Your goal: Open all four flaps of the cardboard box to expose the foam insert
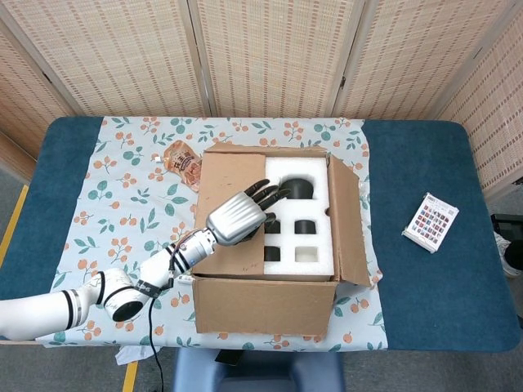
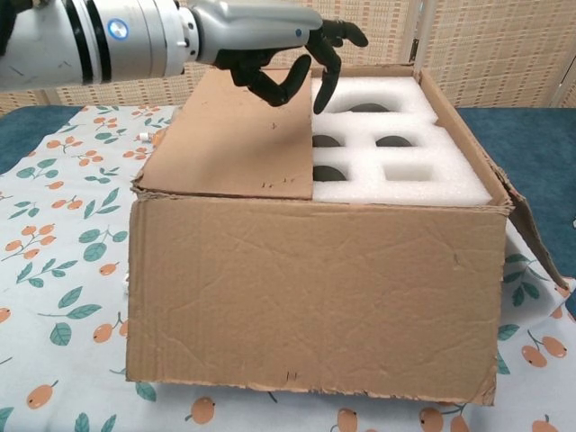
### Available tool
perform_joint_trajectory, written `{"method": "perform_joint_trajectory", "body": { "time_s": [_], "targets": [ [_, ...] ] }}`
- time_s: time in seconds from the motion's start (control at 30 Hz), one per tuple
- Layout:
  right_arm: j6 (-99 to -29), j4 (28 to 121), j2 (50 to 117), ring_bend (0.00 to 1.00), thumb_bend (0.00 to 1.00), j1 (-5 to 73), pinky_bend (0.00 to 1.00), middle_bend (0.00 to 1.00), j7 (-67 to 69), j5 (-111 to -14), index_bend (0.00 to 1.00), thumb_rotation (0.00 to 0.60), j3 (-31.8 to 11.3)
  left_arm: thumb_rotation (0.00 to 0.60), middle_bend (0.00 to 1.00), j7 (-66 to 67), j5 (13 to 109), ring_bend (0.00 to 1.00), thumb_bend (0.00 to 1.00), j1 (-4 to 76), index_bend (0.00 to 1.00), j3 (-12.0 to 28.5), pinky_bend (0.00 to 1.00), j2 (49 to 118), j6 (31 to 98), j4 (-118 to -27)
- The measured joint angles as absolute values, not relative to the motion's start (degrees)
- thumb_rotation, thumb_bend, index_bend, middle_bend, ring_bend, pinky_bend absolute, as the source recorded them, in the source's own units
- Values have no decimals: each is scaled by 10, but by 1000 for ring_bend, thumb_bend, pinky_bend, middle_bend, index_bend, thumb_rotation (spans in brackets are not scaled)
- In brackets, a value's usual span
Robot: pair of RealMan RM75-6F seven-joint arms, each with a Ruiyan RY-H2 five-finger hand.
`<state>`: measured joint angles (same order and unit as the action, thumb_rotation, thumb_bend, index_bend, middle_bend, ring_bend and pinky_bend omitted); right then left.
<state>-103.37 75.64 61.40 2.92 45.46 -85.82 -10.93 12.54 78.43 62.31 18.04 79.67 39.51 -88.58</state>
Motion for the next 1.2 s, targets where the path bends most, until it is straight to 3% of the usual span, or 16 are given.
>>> {"method": "perform_joint_trajectory", "body": {
  "time_s": [0.67,1.2],
  "targets": [
    [-1021,746,603,0,469,5,0,0,487,-841,370,253,-122,600,12,85,787,0,1000,680,599,148,0,867,388,-791],
    [-1012,747,604,0,470,3,0,0,485,-845,370,252,-128,600,12,110,784,0,1000,681,638,128,0,876,411,-763]
  ]
}}
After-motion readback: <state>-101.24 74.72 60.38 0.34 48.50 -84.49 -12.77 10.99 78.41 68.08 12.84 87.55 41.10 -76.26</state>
